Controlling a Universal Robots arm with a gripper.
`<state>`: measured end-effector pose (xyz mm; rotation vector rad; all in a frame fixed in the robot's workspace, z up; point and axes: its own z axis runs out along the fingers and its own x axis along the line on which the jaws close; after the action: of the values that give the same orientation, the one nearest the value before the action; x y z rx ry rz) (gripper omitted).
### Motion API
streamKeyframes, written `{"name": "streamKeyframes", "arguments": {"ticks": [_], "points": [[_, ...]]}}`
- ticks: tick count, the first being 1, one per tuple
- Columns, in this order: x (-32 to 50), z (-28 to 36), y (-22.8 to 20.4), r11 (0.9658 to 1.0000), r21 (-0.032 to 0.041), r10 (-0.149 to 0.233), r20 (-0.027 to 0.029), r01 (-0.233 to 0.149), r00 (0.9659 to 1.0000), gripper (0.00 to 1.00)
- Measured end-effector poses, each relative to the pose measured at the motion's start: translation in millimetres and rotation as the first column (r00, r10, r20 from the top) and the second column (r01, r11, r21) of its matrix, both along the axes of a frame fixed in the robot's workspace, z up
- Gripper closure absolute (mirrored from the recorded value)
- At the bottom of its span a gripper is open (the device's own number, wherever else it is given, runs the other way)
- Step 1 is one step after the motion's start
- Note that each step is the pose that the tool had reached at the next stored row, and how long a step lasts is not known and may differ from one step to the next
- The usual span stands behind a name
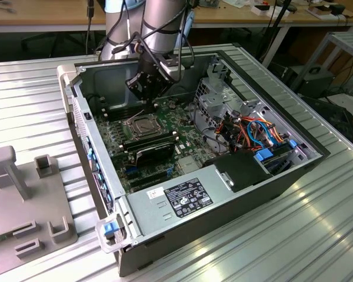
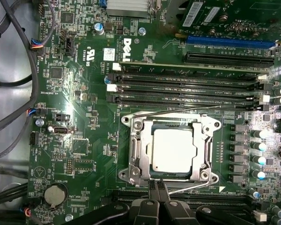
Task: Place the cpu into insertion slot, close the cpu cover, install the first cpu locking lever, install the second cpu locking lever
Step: 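Install the first cpu locking lever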
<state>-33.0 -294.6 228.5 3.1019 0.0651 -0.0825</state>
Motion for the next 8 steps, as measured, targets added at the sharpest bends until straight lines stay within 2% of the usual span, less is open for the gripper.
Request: {"name": "streamKeyframes", "arguments": {"ticks": [3,8], "points": [[0.0,0.5,-1.0,1.0,-0.0001,0.0,-0.0001,0.0,1.0,0.89],[0.0,22.3,-1.0,1.0,0.0002,0.0,-0.0002,0.0,1.0,0.89]]}}
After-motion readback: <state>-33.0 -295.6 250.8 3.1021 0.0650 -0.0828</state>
